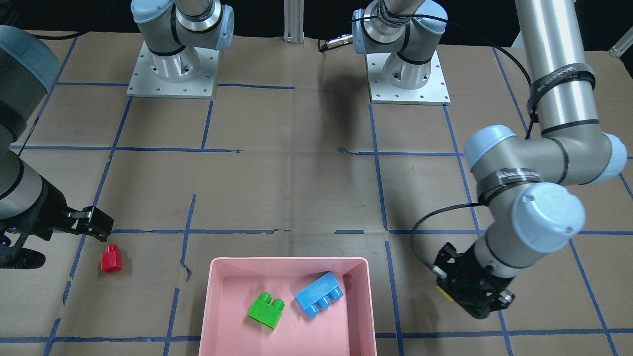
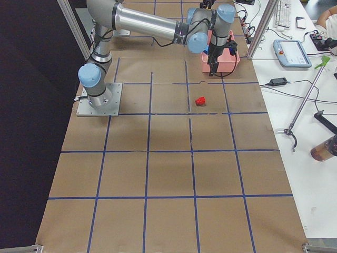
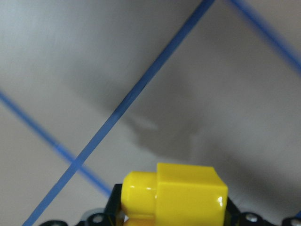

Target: Put all blocks into box

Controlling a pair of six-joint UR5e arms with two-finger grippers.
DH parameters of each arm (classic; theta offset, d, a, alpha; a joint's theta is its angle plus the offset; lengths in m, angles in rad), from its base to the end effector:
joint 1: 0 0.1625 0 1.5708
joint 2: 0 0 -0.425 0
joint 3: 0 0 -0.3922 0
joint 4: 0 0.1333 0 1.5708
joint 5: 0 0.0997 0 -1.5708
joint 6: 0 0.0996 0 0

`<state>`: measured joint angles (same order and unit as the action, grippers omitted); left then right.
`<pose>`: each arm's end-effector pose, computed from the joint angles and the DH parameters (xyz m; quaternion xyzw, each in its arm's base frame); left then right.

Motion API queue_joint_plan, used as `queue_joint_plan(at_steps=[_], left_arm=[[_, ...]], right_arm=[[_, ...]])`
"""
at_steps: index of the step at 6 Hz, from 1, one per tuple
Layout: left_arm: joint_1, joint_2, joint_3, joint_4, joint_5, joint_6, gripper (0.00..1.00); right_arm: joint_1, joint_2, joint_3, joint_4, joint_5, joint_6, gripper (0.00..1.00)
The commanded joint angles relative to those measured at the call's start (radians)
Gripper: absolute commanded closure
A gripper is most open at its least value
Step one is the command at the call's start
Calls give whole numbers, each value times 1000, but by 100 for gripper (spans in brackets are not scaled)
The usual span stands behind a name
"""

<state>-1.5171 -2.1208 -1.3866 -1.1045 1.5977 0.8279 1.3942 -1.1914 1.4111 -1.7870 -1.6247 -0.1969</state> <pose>-0.0930 -0.7036 0.2955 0.3764 0.9250 -0.0397 0.0336 0.0136 -0.6521 0.3720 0.0102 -0.9996 -0.0067 0.0262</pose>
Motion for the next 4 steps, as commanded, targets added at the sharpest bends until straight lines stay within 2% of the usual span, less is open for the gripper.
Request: queue_joint_plan(at_steps=[1,2,3,4], left_arm=[[-161,7,12,21,-13,-465,69],[-179,-29,20,85,-19,-525,69],[-205,-80,34,168,-113,-589,68],[-247,-117,64,173,-116,-661,60]], right_arm=[[-29,18,167,-208,0,-216,1],[-29,54,196,-227,0,-322,1],[-34,99,193,-245,2,-381,1],[-50,143,201,-308,2,-421,1]])
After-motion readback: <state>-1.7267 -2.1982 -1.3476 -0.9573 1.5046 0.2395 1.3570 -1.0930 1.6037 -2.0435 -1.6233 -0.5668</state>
